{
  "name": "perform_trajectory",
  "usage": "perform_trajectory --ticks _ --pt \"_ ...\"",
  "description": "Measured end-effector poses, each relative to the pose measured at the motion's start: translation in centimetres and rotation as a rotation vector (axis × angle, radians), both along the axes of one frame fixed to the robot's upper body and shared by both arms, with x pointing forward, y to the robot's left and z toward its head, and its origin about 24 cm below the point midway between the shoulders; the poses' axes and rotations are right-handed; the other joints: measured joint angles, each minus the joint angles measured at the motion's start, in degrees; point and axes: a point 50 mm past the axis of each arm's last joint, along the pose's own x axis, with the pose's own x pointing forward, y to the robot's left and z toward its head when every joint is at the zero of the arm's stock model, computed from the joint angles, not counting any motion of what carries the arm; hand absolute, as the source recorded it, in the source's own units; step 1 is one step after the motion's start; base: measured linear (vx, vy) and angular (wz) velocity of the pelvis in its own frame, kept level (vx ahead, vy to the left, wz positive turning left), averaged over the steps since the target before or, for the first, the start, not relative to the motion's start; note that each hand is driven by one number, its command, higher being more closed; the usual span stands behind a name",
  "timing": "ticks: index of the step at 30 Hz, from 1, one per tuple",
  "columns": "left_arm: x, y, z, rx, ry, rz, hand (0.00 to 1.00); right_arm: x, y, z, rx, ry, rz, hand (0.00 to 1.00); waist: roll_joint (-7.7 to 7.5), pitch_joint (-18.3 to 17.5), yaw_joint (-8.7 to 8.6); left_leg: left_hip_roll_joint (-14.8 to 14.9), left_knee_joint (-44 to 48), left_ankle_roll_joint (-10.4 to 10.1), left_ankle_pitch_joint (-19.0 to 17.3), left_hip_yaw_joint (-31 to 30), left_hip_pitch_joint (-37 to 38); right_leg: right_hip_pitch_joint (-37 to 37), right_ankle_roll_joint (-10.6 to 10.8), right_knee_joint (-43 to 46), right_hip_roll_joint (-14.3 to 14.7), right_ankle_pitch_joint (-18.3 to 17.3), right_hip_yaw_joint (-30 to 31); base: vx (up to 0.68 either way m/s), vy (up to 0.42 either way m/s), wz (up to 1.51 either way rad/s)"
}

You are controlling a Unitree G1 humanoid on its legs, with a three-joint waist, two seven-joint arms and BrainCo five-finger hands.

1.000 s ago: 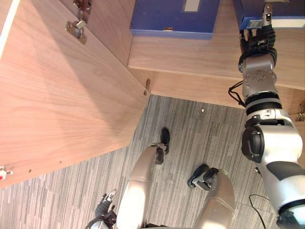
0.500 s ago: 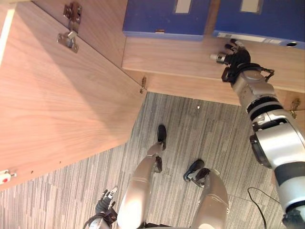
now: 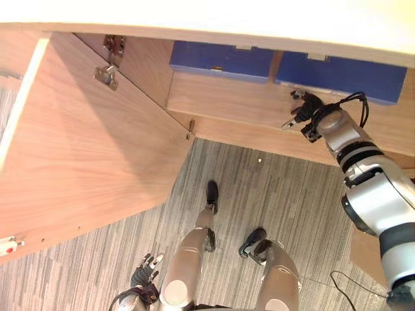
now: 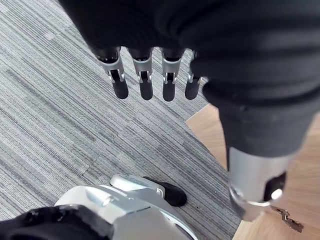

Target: Walk over to the cabinet, pick up the folder, carry it to the office cabinet, place the folder inside the office cabinet, then close the office cabinet door

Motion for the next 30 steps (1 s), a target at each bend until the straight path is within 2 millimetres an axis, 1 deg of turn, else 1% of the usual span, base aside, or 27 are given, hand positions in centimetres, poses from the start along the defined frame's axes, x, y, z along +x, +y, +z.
perform_trajectory --ticks 1,3,5,6,7,9,10,11,12,13,14,15,16,17,18,19,20,21,22,23,24,25,26,27,28,29,30 --pt "0.0 0.1 0.0 0.002 -0.001 0.001 0.00 0.0 0.0 -0.4 -0.004 0.009 0.000 0.00 -0.19 -0.15 0.00 0.05 -0.04 0.00 0.00 0.08 0.22 0.32 0.01 -0.32 0.15 0.11 -0.02 0.07 -0.090 -0.02" --pt "-0.1 0.2 0.1 0.009 -0.005 -0.004 0.00 -0.3 -0.1 -2.1 0.038 0.047 -0.018 0.00 -0.53 -0.33 0.13 0.64 -0.71 -0.03 0.02 0.27 2.05 2.60 0.18 -2.33 1.27 1.12 -0.31 0.08 -0.093 -0.10" --pt "-0.1 0.2 0.1 0.011 -0.005 -0.004 0.00 -0.4 0.0 -2.9 0.075 0.060 -0.022 0.00 -0.56 -0.33 0.06 0.80 -0.78 -0.03 0.02 0.32 2.69 3.58 0.19 -3.13 1.64 1.41 -0.45 0.05 -0.063 -0.07" --pt "-0.1 0.2 0.2 0.013 -0.007 -0.007 0.00 -0.6 0.2 -4.0 0.101 0.080 -0.021 0.00 -0.66 -0.39 -0.04 0.83 -0.83 -0.04 0.02 0.50 3.56 4.53 0.26 -3.56 1.73 1.62 -0.43 0.02 -0.046 -0.04" --pt "-0.1 0.2 0.2 0.014 -0.007 -0.009 0.00 -0.7 0.4 -4.4 0.117 0.085 -0.022 0.00 -0.69 -0.47 -0.11 0.85 -0.82 -0.04 0.02 0.54 3.83 4.89 0.29 -3.72 1.79 1.71 -0.44 0.02 -0.057 -0.06" --pt "-0.1 0.4 0.1 0.014 -0.006 0.001 0.00 -1.0 1.5 -6.7 0.179 0.121 -0.012 0.00 -1.25 -1.03 -0.15 1.04 -0.86 -0.09 -0.03 0.75 4.99 6.29 0.34 -4.61 2.17 2.04 -0.44 0.02 -0.060 -0.06" --pt "-0.2 0.5 0.1 0.018 -0.003 0.001 0.00 -1.5 2.4 -8.7 0.209 0.157 -0.003 0.00 -1.60 -1.28 -0.12 1.42 -0.88 -0.19 -0.17 0.97 6.11 7.75 0.32 -5.73 2.81 2.53 -0.50 0.03 -0.066 -0.12" --pt "-0.3 0.7 0.1 0.025 0.003 0.004 0.00 -2.1 3.7 -10.9 0.267 0.199 0.006 0.00 -2.26 -2.00 -0.04 1.83 -0.78 -0.36 -0.58 1.57 6.95 8.95 0.25 -6.78 3.41 2.91 -0.43 0.03 -0.047 -0.13" --pt "-0.4 0.8 0.0 0.028 0.006 0.006 0.00 -2.5 4.3 -12.2 0.297 0.229 0.011 0.00 -2.54 -2.36 -0.05 2.11 -0.69 -0.45 -1.05 2.22 7.48 9.71 0.27 -7.35 3.77 3.09 -0.43 0.03 -0.034 -0.19" --pt "-0.5 1.0 0.0 0.041 0.014 0.007 0.00 -3.9 5.8 -15.3 0.326 0.310 0.030 0.00 -3.48 -3.03 0.01 2.61 -0.06 -0.23 -1.95 3.10 8.34 11.01 0.28 -8.40 4.36 3.47 -0.10 0.03 -0.026 -0.18" --pt "-0.6 1.2 -0.1 0.047 0.025 0.010 0.00 -5.3 7.0 -17.9 0.364 0.380 0.036 0.00 -3.94 -3.35 0.02 3.06 1.04 -0.18 -2.82 3.41 8.99 12.48 0.31 -9.69 4.98 3.98 0.03 0.05 -0.040 -0.28" --pt "-0.7 1.4 -0.3 0.048 0.037 0.020 0.00 -7.5 8.9 -21.2 0.442 0.469 0.034 0.00 -4.34 -3.59 -0.01 3.88 3.13 -0.06 -4.35 3.94 9.72 14.56 0.27 -11.67 5.97 4.79 0.39 0.06 -0.042 -0.30" --pt "-0.9 1.4 -0.4 0.052 0.047 0.026 0.00 -9.4 10.3 -23.6 0.507 0.537 0.026 0.00 -4.55 -3.96 -0.03 4.64 5.47 0.01 -5.84 4.62 9.81 15.82 0.20 -13.03 6.73 5.41 1.00 0.06 -0.040 -0.48" --pt "-1.0 1.5 -0.5 0.053 0.055 0.039 0.00 -11.3 11.8 -25.5 0.575 0.596 0.017 0.00 -4.74 -4.11 0.12 5.85 8.39 -0.03 -7.65 5.79 9.82 16.76 -0.01 -14.21 7.61 6.08 2.18 0.04 -0.031 -0.68" --pt "-1.2 1.5 -0.7 0.050 0.065 0.055 0.00 -13.9 13.4 -27.6 0.685 0.660 -0.021 0.00 -4.68 -4.18 0.07 7.73 13.06 -0.14 -10.42 6.76 9.68 18.20 -0.24 -15.54 8.89 6.82 3.81 0.01 -0.026 -0.74" --pt "-1.2 1.4 -0.8 0.046 0.070 0.062 0.00 -15.2 13.9 -28.6 0.737 0.688 -0.049 0.00 -4.68 -4.25 0.03 8.73 15.56 -0.26 -11.96 7.15 9.70 18.95 -0.34 -15.83 9.52 6.97 4.75 -0.01 -0.026 -0.79" --pt "-1.5 1.5 -0.9 0.053 0.086 0.068 0.00 -17.9 14.4 -30.5 0.815 0.749 -0.118 0.00 -4.69 -5.03 -0.10 10.70 20.04 -0.52 -14.76 7.70 9.77 20.21 -0.42 -16.07 10.58 7.00 6.15 -0.06 -0.019 -0.71" --pt "-1.9 1.6 -1.1 0.066 0.109 0.069 0.00 -20.6 14.0 -32.1 0.890 0.788 -0.223 0.00 -4.79 -6.91 -0.46 11.77 23.07 -1.12 -16.60 7.46 9.58 20.29 -0.56 -16.40 11.41 7.10 7.35 -0.07 -0.007 -0.66" --pt "-2.0 1.5 -1.3 0.065 0.120 0.080 0.00 -21.7 13.5 -32.7 0.929 0.789 -0.283 0.00 -4.82 -7.94 -0.59 12.27 24.24 -1.39 -17.43 6.99 9.56 20.45 -0.69 -16.68 11.72 7.19 7.88 -0.06 0.015 -0.62" --pt "-2.5 1.6 -1.5 0.074 0.143 0.103 0.00 -23.8 12.6 -33.7 0.989 0.781 -0.389 0.00 -5.15 -9.80 -0.76 12.78 26.19 -1.78 -19.34 6.39 9.69 20.73 -0.72 -17.06 12.12 7.31 9.09 0.00 0.044 -0.58" --pt "-2.7 1.6 -1.7 0.092 0.165 0.113 0.00 -25.8 11.2 -34.4 1.058 0.745 -0.519 0.00 -5.12 -11.80 -1.70 12.91 27.46 -2.11 -20.95 5.81 9.85 21.20 -0.63 -17.78 12.46 7.66 10.05 0.02 0.055 -0.50" --pt "-2.9 1.7 -1.8 0.097 0.178 0.121 0.00 -26.6 10.6 -34.7 1.084 0.717 -0.579 0.00 -5.18 -12.67 -2.10 12.86 27.49 -2.29 -21.30 5.83 10.30 21.80 -0.57 -18.74 12.54 8.09 10.37 0.05 0.079 -0.47" --pt "-3.3 1.8 -2.0 0.106 0.201 0.136 0.00 -27.4 9.6 -34.8 1.126 0.657 -0.668 0.00 -5.98 -14.25 -2.87 12.16 25.51 -2.31 -21.22 6.39 11.96 22.66 -0.24 -20.81 12.53 9.28 11.87 0.08 0.105 -0.46" --pt "-3.6 2.0 -2.1 0.118 0.219 0.144 0.00 -28.2 8.8 -35.1 1.174 0.607 -0.767 0.00 -6.50 -15.69 -3.46 10.74 21.57 -2.34 -20.23 7.64 14.69 24.19 0.36 -24.22 12.22 11.16 13.16 0.09 0.116 -0.49" --pt "-3.7 2.1 -2.1 0.120 0.226 0.145 0.00 -28.7 8.3 -35.2 1.194 0.589 -0.818 0.00 -7.04 -16.58 -3.58 9.71 19.08 -2.23 -19.28 8.36 15.96 24.72 0.63 -25.96 11.87 12.04 13.83 0.11 0.138 -0.47" --pt "-3.5 2.0 -2.2 0.136 0.236 0.133 0.00 -30.0 7.5 -35.6 1.207 0.559 -0.914 0.00 -7.54 -17.96 -3.75 8.04 13.77 -1.86 -17.38 9.98 18.77 25.67 1.07 -29.04 11.24 13.82 15.16 0.09 0.116 -0.39" --pt "-3.4 1.8 -2.3 0.142 0.242 0.123 0.00 -30.6 7.1 -35.7 1.210 0.549 -0.958 0.00 -7.69 -18.42 -3.93 7.10 11.44 -1.62 -16.54 10.77 20.05 25.97 1.31 -30.11 10.86 14.48 15.79 0.11 0.157 -0.52"
